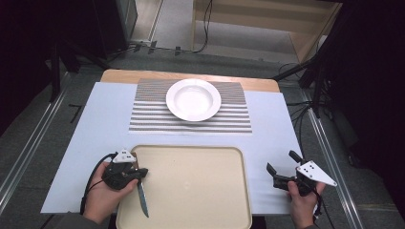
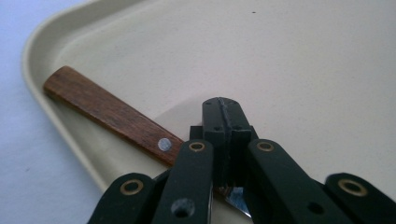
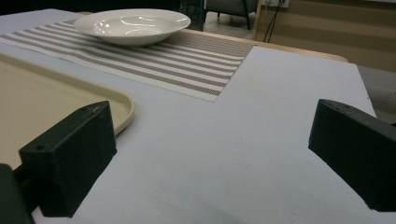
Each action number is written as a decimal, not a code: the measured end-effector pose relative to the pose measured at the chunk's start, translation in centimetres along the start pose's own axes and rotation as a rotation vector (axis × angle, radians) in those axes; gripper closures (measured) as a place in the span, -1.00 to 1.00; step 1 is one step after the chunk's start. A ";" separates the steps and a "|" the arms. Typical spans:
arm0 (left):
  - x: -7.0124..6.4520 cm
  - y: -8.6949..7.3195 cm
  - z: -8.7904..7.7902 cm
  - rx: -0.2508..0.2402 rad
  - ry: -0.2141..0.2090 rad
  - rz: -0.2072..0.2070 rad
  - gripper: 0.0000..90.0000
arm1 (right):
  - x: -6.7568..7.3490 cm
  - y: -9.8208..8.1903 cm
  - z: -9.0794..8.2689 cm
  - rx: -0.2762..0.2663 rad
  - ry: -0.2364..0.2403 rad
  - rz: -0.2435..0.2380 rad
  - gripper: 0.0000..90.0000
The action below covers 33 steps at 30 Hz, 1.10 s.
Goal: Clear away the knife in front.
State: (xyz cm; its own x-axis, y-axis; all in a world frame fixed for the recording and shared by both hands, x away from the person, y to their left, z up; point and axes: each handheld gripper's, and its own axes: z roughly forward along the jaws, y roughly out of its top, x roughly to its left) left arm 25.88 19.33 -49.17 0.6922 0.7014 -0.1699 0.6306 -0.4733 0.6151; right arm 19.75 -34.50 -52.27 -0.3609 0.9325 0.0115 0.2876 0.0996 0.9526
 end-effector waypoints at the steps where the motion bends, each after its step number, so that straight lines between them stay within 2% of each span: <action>1: 0.2 -0.1 -0.1 0.001 -0.001 -0.002 0.98 | 0.0 0.0 0.0 0.000 0.000 0.000 -1.00; 7: 0.8 -0.3 -0.5 -0.003 0.026 -0.005 0.98 | 0.0 0.0 0.0 0.000 0.000 0.000 -1.00; 13: 1.4 -0.5 -0.8 -0.010 0.036 -0.014 0.98 | 0.0 0.0 0.0 0.000 0.000 0.002 -1.00; 19: 1.6 -0.7 -0.8 -0.028 0.031 -0.010 0.98 | 0.0 0.0 0.0 0.000 0.000 0.000 -1.00; 21: 1.6 -0.8 -0.8 -0.048 0.021 -0.009 0.93 | 0.0 0.0 0.0 0.000 0.000 0.001 -1.00; 22: 1.5 -0.8 -0.8 -0.060 0.006 -0.001 0.67 | 0.0 0.0 0.0 0.001 0.000 0.002 -1.00; 23: 1.4 -0.7 -0.8 -0.069 -0.009 0.017 0.67 | 0.0 0.0 0.0 0.001 0.000 0.002 -1.00; 24: 1.3 -0.7 -0.9 -0.082 -0.016 0.029 0.43 | 0.0 0.0 0.0 0.000 0.000 0.002 -1.00; 25: 1.1 -0.6 -0.9 -0.099 -0.037 0.037 0.43 | 0.0 0.0 0.0 0.000 0.000 0.002 -1.00; 27: 1.0 -0.5 -1.1 -0.132 -0.060 0.047 0.21 | 0.0 0.0 0.0 0.000 0.000 0.002 -1.00; 29: 0.8 -0.6 -1.2 -0.169 -0.052 0.057 -0.02 | 0.0 0.0 0.0 -0.001 0.002 0.000 -1.00; 30: 0.8 -0.6 -1.3 -0.188 -0.031 0.067 -0.13 | 0.0 0.0 0.0 -0.001 0.001 0.000 -1.00; 31: 0.7 -0.6 -1.4 -0.202 -0.026 0.070 -0.40 | 0.0 0.0 0.0 0.000 0.001 0.000 -1.00; 33: 0.8 -0.7 -1.7 -0.241 -0.031 0.069 -0.70 | 0.0 0.0 0.0 -0.001 0.001 0.000 -1.00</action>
State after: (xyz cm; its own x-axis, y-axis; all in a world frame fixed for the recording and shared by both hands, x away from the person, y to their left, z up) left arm 25.37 21.10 -48.36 0.7434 0.6536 -0.1420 0.4818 -0.3760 0.7915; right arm 19.76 -34.50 -52.27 -0.3621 0.9321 0.0115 0.2869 0.0997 0.9528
